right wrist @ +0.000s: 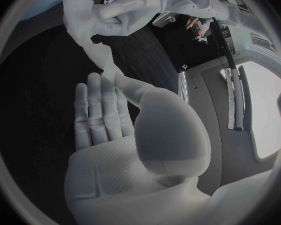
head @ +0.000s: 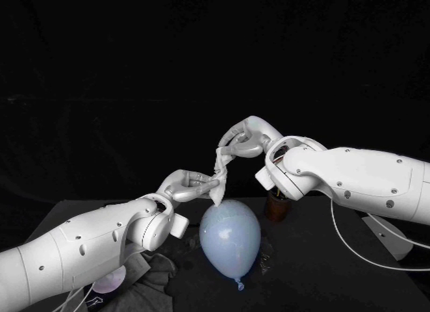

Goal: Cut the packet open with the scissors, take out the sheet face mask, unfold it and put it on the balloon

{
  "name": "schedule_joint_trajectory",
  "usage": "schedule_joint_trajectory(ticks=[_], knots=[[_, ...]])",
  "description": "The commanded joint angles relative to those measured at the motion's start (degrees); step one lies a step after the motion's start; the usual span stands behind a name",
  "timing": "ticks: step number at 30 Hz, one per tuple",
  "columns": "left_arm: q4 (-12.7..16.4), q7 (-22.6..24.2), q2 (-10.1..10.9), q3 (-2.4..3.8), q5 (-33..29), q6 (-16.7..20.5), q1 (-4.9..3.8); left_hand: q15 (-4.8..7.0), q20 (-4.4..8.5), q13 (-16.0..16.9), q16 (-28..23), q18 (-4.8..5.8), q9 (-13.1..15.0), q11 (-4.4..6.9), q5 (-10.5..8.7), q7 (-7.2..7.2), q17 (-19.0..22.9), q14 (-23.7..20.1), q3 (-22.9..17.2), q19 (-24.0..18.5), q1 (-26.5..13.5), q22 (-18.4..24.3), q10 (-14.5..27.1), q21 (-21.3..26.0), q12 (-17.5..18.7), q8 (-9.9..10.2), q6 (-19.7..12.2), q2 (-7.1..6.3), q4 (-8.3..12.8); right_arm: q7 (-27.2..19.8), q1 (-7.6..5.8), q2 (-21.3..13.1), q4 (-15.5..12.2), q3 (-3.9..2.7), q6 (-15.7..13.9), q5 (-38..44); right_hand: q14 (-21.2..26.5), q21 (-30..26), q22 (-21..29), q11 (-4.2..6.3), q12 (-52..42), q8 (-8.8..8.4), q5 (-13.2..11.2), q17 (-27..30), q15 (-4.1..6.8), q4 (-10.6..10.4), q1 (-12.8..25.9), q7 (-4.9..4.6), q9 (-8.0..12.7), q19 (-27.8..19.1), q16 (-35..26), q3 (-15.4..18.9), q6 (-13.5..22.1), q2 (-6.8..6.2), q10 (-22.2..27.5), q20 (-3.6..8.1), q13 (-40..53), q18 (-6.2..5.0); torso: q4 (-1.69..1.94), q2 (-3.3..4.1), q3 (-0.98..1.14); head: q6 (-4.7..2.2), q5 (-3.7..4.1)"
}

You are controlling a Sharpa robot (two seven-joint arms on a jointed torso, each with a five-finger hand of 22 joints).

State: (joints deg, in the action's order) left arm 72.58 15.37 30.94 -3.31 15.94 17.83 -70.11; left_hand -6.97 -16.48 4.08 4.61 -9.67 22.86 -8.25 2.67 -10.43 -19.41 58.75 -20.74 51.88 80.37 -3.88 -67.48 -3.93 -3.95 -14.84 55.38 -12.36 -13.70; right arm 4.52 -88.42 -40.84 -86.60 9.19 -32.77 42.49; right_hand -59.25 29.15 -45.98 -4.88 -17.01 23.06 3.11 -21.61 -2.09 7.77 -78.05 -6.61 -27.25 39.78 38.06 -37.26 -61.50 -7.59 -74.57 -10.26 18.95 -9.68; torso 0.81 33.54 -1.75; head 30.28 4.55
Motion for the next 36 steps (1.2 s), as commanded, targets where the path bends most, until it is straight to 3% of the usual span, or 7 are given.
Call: schedule_joint_trajectory(ticks=[1,4,9,15,22,29,36], knots=[[0.1,1.2,-0.1,0.09,-1.7,-0.9,-0.09,0.16,-0.05,0.0,0.2,-0.4,-0.1,0.45,0.05,0.16,-0.1,0.1,-0.3,-0.4,0.4,0.0,0.1,0.1,-0.4,0.2,0.3,1.24,-0.5,-0.5,-0.01,0.0,0.1,-0.04,0.0,0.5,0.0,0.2,0.0,2.08,-0.2,0.21,0.2,-0.1,0.29,0.2,-0.8,-0.18,-0.1,-0.4,-0.2,-0.3,-0.1,0.49,-1.9,0.01,0.0,-0.6,0.01,-0.01,0.0,-0.04,0.04],[0.0,1.5,0.0,0.09,-2.3,-1.1,-0.09,0.15,-0.06,0.0,0.2,-0.37,-0.3,0.43,0.05,0.18,-0.2,0.0,-0.7,-0.6,0.4,0.0,0.2,0.1,-0.3,0.4,0.4,3.16,-1.5,-0.4,-0.01,0.0,0.3,-0.04,0.0,0.9,0.0,0.2,0.0,2.08,-0.2,0.21,0.2,-0.1,0.29,0.2,-0.8,-0.18,-0.1,-0.4,-0.2,-0.3,-0.1,0.49,-1.9,0.01,0.0,-0.6,0.0,-0.02,0.01,-0.13,0.07],[0.0,2.0,0.2,0.09,-3.0,-1.4,-0.09,0.08,-0.1,-0.1,0.1,-0.17,-0.7,0.44,0.05,0.38,-0.3,-0.3,-2.7,-1.2,0.6,0.1,0.5,0.2,-0.1,0.8,0.0,9.21,-2.9,-0.2,-0.01,-0.1,0.6,-0.03,0.0,1.3,0.0,0.2,-0.1,2.08,-0.1,0.21,0.2,-0.1,0.29,0.2,-0.8,-0.18,-0.1,-0.5,-0.2,-0.3,-0.1,0.5,-1.9,0.0,0.1,-0.61,-0.03,-0.02,0.01,-0.31,0.23],[0.0,2.2,0.4,0.09,-3.4,-1.6,-0.09,0.15,-0.1,-0.1,0.1,-0.12,-0.7,0.61,0.05,0.66,-0.4,-0.4,-4.2,-1.5,2.4,0.1,0.5,0.2,-0.1,0.7,-0.2,11.51,-2.4,-0.1,-0.01,-0.2,0.8,-0.03,0.0,1.5,0.0,0.2,-0.1,2.08,-0.1,0.21,0.2,-0.1,0.29,0.2,-0.8,-0.18,-0.1,-0.5,-0.2,-0.3,-0.1,0.5,-1.9,0.0,0.1,-0.61,0.0,-0.01,0.01,-0.41,0.24],[0.0,2.1,0.4,0.09,-3.6,-1.5,-0.08,0.23,-0.1,-0.1,0.2,-0.07,-0.4,0.79,0.04,0.96,-0.4,-0.4,-4.5,-1.7,3.5,0.1,0.0,0.2,-0.3,0.3,0.1,11.17,-1.7,0.0,0.01,-0.3,1.0,-0.03,0.0,1.6,0.0,0.2,-0.1,2.08,-0.1,0.21,0.2,-0.1,0.29,0.2,-0.8,-0.18,-0.1,-0.5,-0.2,-0.3,-0.1,0.5,-1.9,0.0,0.1,-0.61,0.01,0.0,0.01,-0.39,0.21],[0.0,2.1,0.3,0.09,-3.6,-0.1,-0.08,0.9,0.04,0.0,0.9,-0.56,1.4,1.75,0.05,1.72,-0.9,1.1,-6.5,-0.7,8.2,-0.1,-2.6,-0.4,-0.8,-2.2,1.6,8.85,3.3,-0.1,0.04,-0.4,0.6,-0.02,0.1,1.6,0.0,0.2,-0.2,2.08,-0.1,0.22,0.1,-0.1,0.3,0.2,-0.8,-0.17,-0.1,-0.5,-0.2,-0.3,-0.1,0.49,-1.9,-0.01,0.2,-0.61,-0.03,-0.01,0.02,-0.11,0.01],[0.0,2.7,0.3,0.09,-3.9,2.3,-0.08,1.36,0.26,0.1,1.4,-0.76,2.6,2.23,0.09,1.74,-1.1,2.3,-8.5,0.1,8.6,-0.3,-4.3,-0.7,-1.0,-3.5,2.2,7.83,5.5,-0.1,0.12,-0.4,0.2,-0.02,0.4,1.6,0.0,0.2,-0.2,2.08,-0.1,0.22,0.1,-0.1,0.3,0.2,-0.8,-0.17,-0.1,-0.5,-0.2,-0.3,-0.1,0.49,-1.9,-0.01,0.2,-0.61,-0.01,-0.03,0.01,0.02,-0.04]])
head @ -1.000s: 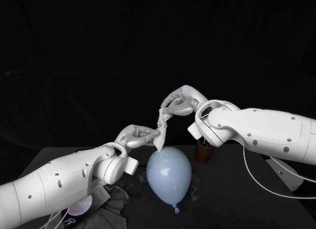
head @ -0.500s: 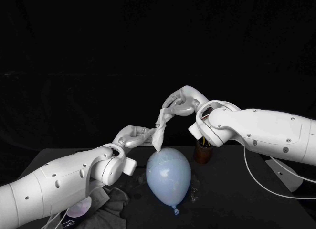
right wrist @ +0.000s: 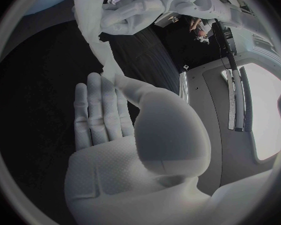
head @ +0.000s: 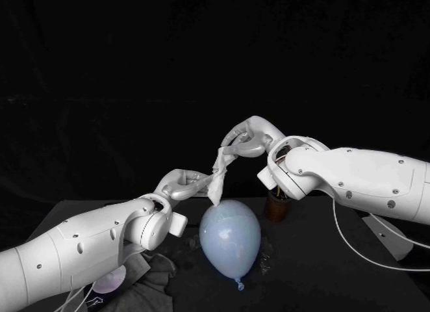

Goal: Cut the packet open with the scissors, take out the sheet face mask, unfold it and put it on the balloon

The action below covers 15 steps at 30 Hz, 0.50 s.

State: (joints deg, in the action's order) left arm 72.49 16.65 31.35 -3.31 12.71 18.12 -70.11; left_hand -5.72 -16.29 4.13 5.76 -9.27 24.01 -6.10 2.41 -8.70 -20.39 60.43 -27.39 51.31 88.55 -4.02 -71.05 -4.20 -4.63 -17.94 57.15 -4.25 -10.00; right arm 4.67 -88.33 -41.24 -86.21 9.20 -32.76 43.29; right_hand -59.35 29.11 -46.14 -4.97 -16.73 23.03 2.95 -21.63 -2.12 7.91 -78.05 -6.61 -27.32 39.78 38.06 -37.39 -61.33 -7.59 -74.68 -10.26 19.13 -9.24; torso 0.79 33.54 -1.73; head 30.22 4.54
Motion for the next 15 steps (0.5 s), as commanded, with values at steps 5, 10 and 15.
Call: schedule_joint_trajectory(ticks=[5,10,15], knots=[[0.3,2.1,0.1,0.13,-0.7,3.7,-0.21,0.29,0.56,0.4,0.5,-1.21,2.6,0.14,0.34,-0.16,-0.1,1.4,-4.9,1.9,-0.3,-0.4,-1.6,-1.2,-0.3,-1.0,0.3,-0.54,2.8,-0.3,0.09,-0.2,-0.3,-0.01,0.7,0.9,0.1,0.2,0.0,2.18,-0.4,0.25,0.3,-0.1,0.33,0.1,-0.8,-0.17,0.0,-0.5,-0.2,-0.2,-0.3,0.49,-1.8,-0.01,0.0,-1.06,0.0,-0.02,-0.01,0.13,-0.1],[0.6,2.3,0.7,0.36,-0.2,4.5,-0.95,0.35,0.53,0.8,0.6,-1.04,4.4,0.14,0.39,-0.2,0.1,1.7,-8.9,1.5,-2.3,-0.4,-1.9,-1.2,-0.2,-1.7,-0.1,-1.7,3.8,-0.4,0.13,-0.7,-0.4,0.01,1.2,1.3,0.1,0.2,-0.1,2.17,-0.3,0.25,0.3,-0.1,0.33,0.1,-0.8,-0.17,0.0,-0.5,-0.2,-0.2,-0.3,0.47,-1.8,-0.01,0.0,-1.06,0.05,-0.08,0.0,0.14,-0.17],[1.0,2.4,1.6,0.49,0.9,4.8,-2.85,0.34,0.28,1.1,0.6,-0.89,5.7,0.12,0.4,-0.26,0.1,1.8,-10.9,0.8,-3.7,-0.3,-2.0,-0.9,-0.1,-2.1,-0.4,-2.15,4.4,-0.7,0.16,-1.2,-0.1,0.03,1.8,2.5,0.1,0.2,-0.1,2.17,-0.3,0.25,0.3,-0.1,0.33,0.1,-0.8,-0.17,0.0,-0.5,-0.2,-0.2,-0.3,0.47,-1.8,-0.01,0.0,-1.06,-0.03,-0.11,0.03,-0.02,-0.22]])
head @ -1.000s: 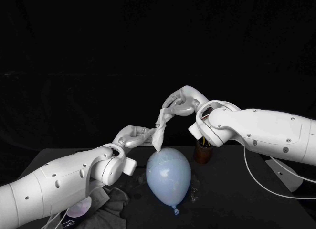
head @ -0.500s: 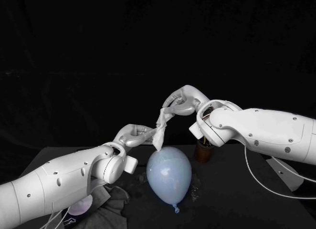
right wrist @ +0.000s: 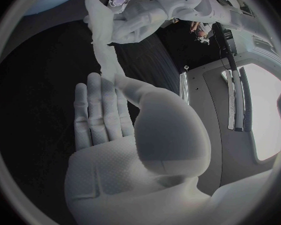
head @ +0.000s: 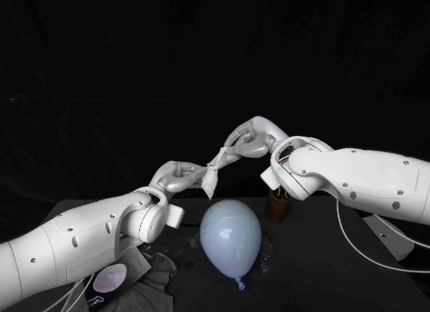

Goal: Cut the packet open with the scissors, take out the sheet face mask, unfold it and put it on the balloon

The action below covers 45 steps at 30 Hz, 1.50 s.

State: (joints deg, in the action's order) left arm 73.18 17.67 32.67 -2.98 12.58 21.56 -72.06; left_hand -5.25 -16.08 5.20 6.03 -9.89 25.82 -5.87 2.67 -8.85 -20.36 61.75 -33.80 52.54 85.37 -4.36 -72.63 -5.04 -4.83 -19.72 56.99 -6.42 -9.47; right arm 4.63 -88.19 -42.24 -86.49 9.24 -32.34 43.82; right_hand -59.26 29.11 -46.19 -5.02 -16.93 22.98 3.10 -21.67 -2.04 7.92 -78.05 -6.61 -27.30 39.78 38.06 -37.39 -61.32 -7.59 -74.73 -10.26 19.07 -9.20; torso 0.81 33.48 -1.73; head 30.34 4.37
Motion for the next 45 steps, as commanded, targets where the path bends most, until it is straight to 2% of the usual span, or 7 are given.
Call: schedule_joint_trajectory(ticks=[1,8,15,21,29,39,45], knots=[[0.4,1.3,0.5,0.17,1.3,1.4,-1.31,-0.12,0.02,0.1,0.3,-0.23,4.1,-0.11,0.14,-0.12,0.1,0.5,-4.7,-0.6,-0.7,0.1,-0.5,0.0,0.1,-0.4,-0.3,-0.03,4.0,-0.7,0.02,-0.2,0.3,-0.01,1.5,2.1,0.1,0.2,-0.1,2.22,-0.1,0.3,0.2,-0.1,0.25,0.1,-0.8,-0.17,-0.1,-0.5,-0.2,-0.2,-0.3,0.46,-1.8,-0.02,0.1,-1.1,0.0,-0.02,0.0,-0.27,-0.06],[0.6,1.0,1.4,0.17,6.5,-1.1,-5.41,-0.16,-0.23,0.3,0.3,-0.03,5.1,-0.15,0.13,-0.16,0.1,0.4,-5.9,-1.5,-1.6,0.2,-0.4,0.4,0.3,-0.6,-0.6,-0.2,4.5,-1.8,0.03,-0.2,1.6,0.0,2.8,5.1,0.1,0.2,-0.1,2.21,-0.1,0.29,0.1,-0.1,0.25,0.1,-0.8,-0.19,-0.1,-0.5,-0.2,-0.2,-0.3,0.43,-1.8,-0.02,0.1,-1.1,0.08,0.05,0.03,-0.54,-0.15],[-0.3,0.3,2.1,0.06,18.7,-5.8,-10.12,-0.28,-0.21,0.4,0.3,-0.1,5.7,-0.26,0.09,-0.24,0.1,0.2,-6.1,-1.5,-2.3,0.1,-0.3,0.3,0.4,-0.8,-0.8,-0.32,4.6,-3.2,-0.2,0.7,3.8,-0.02,4.6,9.9,0.2,0.2,-0.2,2.17,0.1,0.23,-0.2,-0.1,0.22,0.1,-0.9,-0.24,-0.1,-0.6,-0.3,-0.1,-0.2,0.43,-1.6,-0.03,0.2,-1.1,0.06,0.05,0.09,-0.96,-0.69],[-0.9,-1.0,1.9,-0.05,25.4,-7.8,-12.68,-0.25,-0.24,0.4,0.3,-0.06,5.8,-0.22,0.09,-0.2,0.1,0.2,-6.1,-1.5,-2.3,0.1,-0.3,0.3,0.4,-0.8,-0.8,-0.39,4.7,-3.2,-0.73,1.6,6.2,-0.11,4.1,15.3,0.2,0.2,-0.2,2.16,0.1,0.22,-0.3,-0.1,0.22,0.1,-0.9,-0.26,-0.1,-0.6,-0.3,-0.1,-0.2,0.42,-1.6,-0.03,0.2,-1.11,0.05,0.01,-0.02,-1.04,-0.76],[-2.7,-2.7,1.7,-0.2,31.3,-9.0,-13.97,-0.22,-0.25,0.5,0.3,-0.05,5.9,-0.19,0.08,-0.17,0.0,0.3,-6.1,-1.6,-2.4,0.1,-0.4,0.3,0.4,-0.9,-0.8,-0.45,4.7,-3.5,-1.96,1.9,9.1,-0.25,3.5,18.2,0.2,0.2,-0.2,2.15,0.1,0.21,-0.3,-0.1,0.21,0.1,-0.9,-0.27,-0.1,-0.6,-0.4,0.0,-0.2,0.37,-1.6,-0.03,0.2,-1.12,-0.05,0.07,-0.02,-1.3,-0.72],[-3.7,-5.0,1.5,-0.65,37.0,-10.5,-14.5,-0.15,-0.16,0.5,0.5,-0.19,6.2,-0.13,0.08,-0.13,0.0,0.4,-6.1,-1.2,-2.6,0.0,-0.5,0.1,0.4,-1.0,-0.7,-0.43,4.8,-3.6,-2.9,2.0,10.8,-0.73,2.8,19.1,0.2,0.2,-0.2,2.15,0.1,0.2,-0.3,-0.1,0.22,0.2,-0.9,-0.27,-0.1,-0.6,-0.4,0.0,-0.2,0.35,-1.6,-0.02,0.3,-1.13,0.01,0.04,0.03,-1.25,-0.7],[-4.0,-5.3,1.4,-0.77,37.2,-10.0,-14.57,-0.14,-0.14,0.5,0.5,-0.23,6.3,-0.12,0.08,-0.12,-0.1,0.5,-6.1,-1.1,-2.6,0.0,-0.6,0.0,0.4,-1.1,-0.7,-0.39,4.7,-4.3,-3.26,2.4,11.7,-0.82,5.1,19.1,0.3,0.2,-0.2,2.15,0.2,0.19,-0.3,-0.1,0.22,0.2,-0.9,-0.28,-0.1,-0.6,-0.4,0.1,-0.2,0.33,-1.6,-0.03,0.3,-1.13,-0.02,0.03,-0.02,-1.3,-0.71]])
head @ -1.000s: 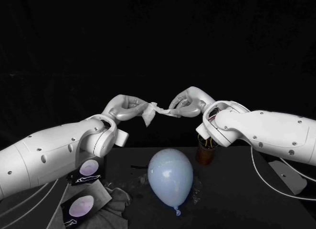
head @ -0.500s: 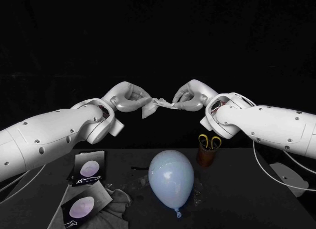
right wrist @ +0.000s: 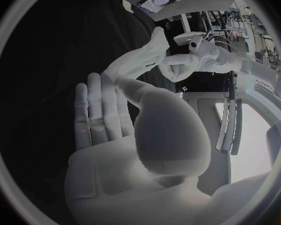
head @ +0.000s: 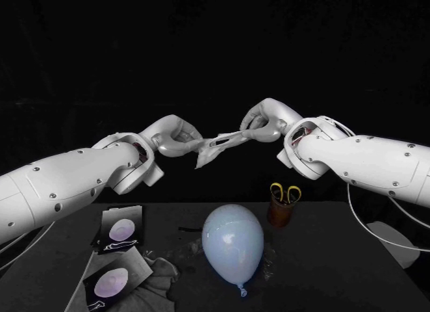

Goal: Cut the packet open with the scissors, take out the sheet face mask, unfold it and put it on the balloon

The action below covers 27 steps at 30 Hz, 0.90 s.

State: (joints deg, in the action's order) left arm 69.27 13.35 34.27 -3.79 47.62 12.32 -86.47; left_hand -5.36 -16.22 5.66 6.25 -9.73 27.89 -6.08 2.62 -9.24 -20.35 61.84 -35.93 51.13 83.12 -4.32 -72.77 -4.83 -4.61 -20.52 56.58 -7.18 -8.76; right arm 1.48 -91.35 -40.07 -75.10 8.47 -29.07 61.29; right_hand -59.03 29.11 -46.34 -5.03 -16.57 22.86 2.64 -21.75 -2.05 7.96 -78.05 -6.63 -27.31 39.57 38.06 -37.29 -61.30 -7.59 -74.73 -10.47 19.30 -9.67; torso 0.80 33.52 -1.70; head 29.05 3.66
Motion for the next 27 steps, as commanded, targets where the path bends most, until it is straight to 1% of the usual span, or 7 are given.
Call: schedule_joint_trajectory(ticks=[1,4,15,17,20,24,27], knots=[[-0.1,-1.0,-0.2,0.03,2.0,-0.7,-0.17,-0.03,0.01,0.1,0.3,-0.4,4.3,0.09,0.13,0.27,-0.1,0.4,-4.0,0.3,-0.4,-0.1,-0.5,-0.2,0.2,-0.3,-0.3,0.39,4.0,-1.2,-0.13,0.4,0.5,-0.05,2.3,1.8,0.0,0.2,-0.1,2.15,-0.2,0.31,0.2,-0.1,0.23,0.1,-0.9,-0.27,-0.1,-0.4,-0.4,0.0,-0.2,0.33,-1.6,0.18,0.1,-0.66,0.0,-0.02,-0.04,-0.03,0.06],[0.0,-1.1,-0.3,0.02,1.7,-0.4,-0.18,-0.02,0.02,0.1,0.3,-0.42,4.3,0.1,0.13,0.28,-0.1,0.4,-4.0,0.4,-0.5,-0.1,-0.5,-0.3,0.2,-0.3,-0.3,0.41,4.0,-1.0,-0.18,0.7,0.7,-0.06,3.3,3.1,0.0,0.2,-0.1,2.15,-0.2,0.31,0.2,-0.1,0.23,0.1,-0.9,-0.27,-0.1,-0.4,-0.4,0.0,-0.2,0.33,-1.6,0.18,0.1,-0.66,0.1,0.0,-0.04,-0.08,0.16],[-1.1,-0.8,-0.7,0.01,-0.6,1.7,-0.19,0.06,0.21,0.1,0.4,-0.61,4.8,0.17,0.13,0.32,-0.2,0.5,-4.0,1.1,-0.6,-0.4,-0.7,-0.8,0.2,-0.4,-0.4,0.51,4.1,0.0,-0.23,1.6,1.0,0.07,6.7,10.4,0.1,0.1,-0.1,2.13,-0.1,0.29,0.1,-0.1,0.22,0.1,-0.9,-0.29,-0.1,-0.4,-0.4,0.0,-0.2,0.32,-1.5,0.18,0.1,-0.65,0.03,0.1,-0.06,0.12,0.13],[-1.1,-0.6,-0.9,0.06,-1.0,1.9,-0.19,0.06,0.22,0.1,0.4,-0.62,4.8,0.17,0.13,0.32,-0.2,0.5,-4.0,1.2,-0.6,-0.4,-0.7,-0.8,0.2,-0.4,-0.4,0.52,4.1,0.1,-0.22,1.8,0.6,0.13,7.2,11.0,0.1,0.1,-0.1,2.13,-0.1,0.29,0.1,-0.1,0.21,0.1,-0.9,-0.3,-0.1,-0.4,-0.4,0.1,-0.2,0.32,-1.5,0.17,0.1,-0.65,0.1,0.11,-0.05,0.33,0.28],[-1.5,-0.5,-1.2,0.19,-1.9,2.3,-0.2,0.06,0.23,0.1,0.4,-0.62,4.8,0.17,0.13,0.32,-0.2,0.5,-4.0,1.2,-0.6,-0.4,-0.7,-0.9,0.2,-0.4,-0.4,0.54,4.1,0.1,-0.15,2.1,0.0,0.24,7.5,13.5,0.1,0.1,-0.1,2.12,-0.1,0.29,0.1,-0.1,0.2,0.1,-0.9,-0.31,-0.1,-0.4,-0.4,0.1,-0.2,0.31,-1.5,0.17,0.1,-0.66,-0.02,0.13,-0.07,0.5,0.19],[-2.4,-0.3,-1.4,0.38,-3.8,2.2,-0.75,0.03,0.35,0.1,0.4,-0.67,5.1,0.12,0.14,0.24,-0.2,0.5,-4.1,1.6,-0.6,-0.5,-0.7,-1.2,0.3,-0.4,-0.5,0.68,4.1,0.6,0.02,2.2,-0.5,0.38,7.5,16.3,0.1,0.1,-0.1,2.12,-0.1,0.28,0.1,-0.1,0.19,0.0,-0.9,-0.32,-0.1,-0.4,-0.4,0.1,-0.2,0.32,-1.5,0.16,0.1,-0.66,-0.09,0.01,-0.02,0.52,0.08],[-2.5,-0.9,-1.2,0.42,-5.0,-0.1,-1.19,0.01,0.7,0.2,0.5,-0.73,5.5,0.08,0.13,0.18,-0.2,0.5,-4.0,2.4,-0.7,-0.9,-0.8,-1.9,0.3,-0.4,-0.7,0.79,4.2,0.8,0.13,2.2,-0.6,0.44,7.1,16.2,0.1,0.1,-0.1,2.12,-0.1,0.28,0.1,-0.1,0.19,0.0,-0.9,-0.32,-0.1,-0.4,-0.4,0.1,-0.2,0.32,-1.5,0.16,0.1,-0.66,0.05,-0.03,0.02,0.56,0.24]])
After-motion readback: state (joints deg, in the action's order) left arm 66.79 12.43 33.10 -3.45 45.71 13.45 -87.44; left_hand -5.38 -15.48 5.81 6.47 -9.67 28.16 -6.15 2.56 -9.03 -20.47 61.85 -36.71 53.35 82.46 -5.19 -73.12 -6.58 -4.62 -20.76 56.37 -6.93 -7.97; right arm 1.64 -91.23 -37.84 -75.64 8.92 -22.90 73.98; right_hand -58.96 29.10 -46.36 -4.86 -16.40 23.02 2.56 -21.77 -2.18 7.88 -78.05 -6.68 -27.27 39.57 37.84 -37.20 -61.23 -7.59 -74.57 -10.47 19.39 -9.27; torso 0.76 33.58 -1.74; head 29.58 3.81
